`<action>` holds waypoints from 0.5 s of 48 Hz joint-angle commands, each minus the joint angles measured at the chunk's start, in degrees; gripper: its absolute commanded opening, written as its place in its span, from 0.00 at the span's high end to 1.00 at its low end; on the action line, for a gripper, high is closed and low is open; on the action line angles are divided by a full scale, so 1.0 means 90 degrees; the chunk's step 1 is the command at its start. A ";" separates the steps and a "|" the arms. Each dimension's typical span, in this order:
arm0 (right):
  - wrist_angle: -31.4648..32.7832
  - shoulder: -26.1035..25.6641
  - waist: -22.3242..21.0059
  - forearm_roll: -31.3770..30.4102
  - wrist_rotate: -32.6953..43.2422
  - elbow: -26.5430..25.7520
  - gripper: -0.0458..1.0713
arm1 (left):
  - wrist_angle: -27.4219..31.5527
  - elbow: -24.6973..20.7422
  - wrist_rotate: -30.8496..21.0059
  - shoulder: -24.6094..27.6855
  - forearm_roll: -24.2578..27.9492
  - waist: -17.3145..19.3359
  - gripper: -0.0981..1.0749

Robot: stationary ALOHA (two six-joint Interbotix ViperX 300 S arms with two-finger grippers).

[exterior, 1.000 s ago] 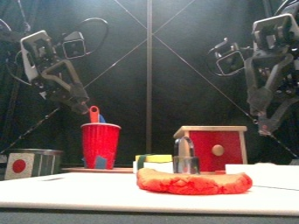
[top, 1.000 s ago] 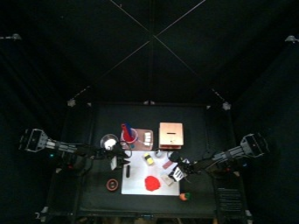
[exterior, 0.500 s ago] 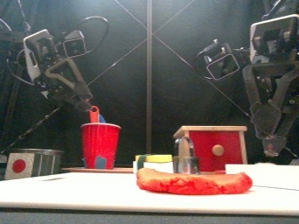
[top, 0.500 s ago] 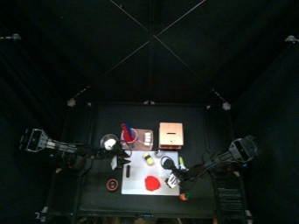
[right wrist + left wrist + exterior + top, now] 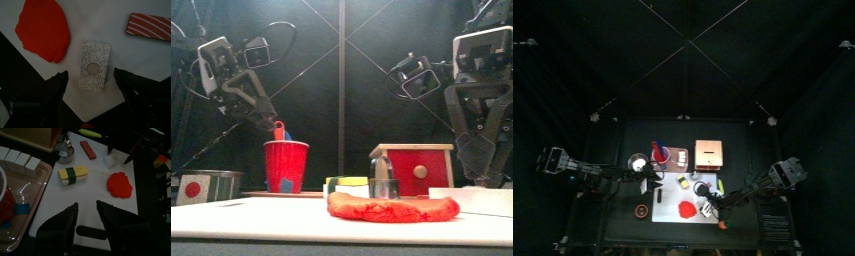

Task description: Grab salmon and rice

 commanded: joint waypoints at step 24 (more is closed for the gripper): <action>0.0723 -0.1143 -0.0518 -0.1387 -0.0098 -0.0010 0.05 | -0.0059 -0.0146 0.0020 0.0010 0.0020 0.0029 0.27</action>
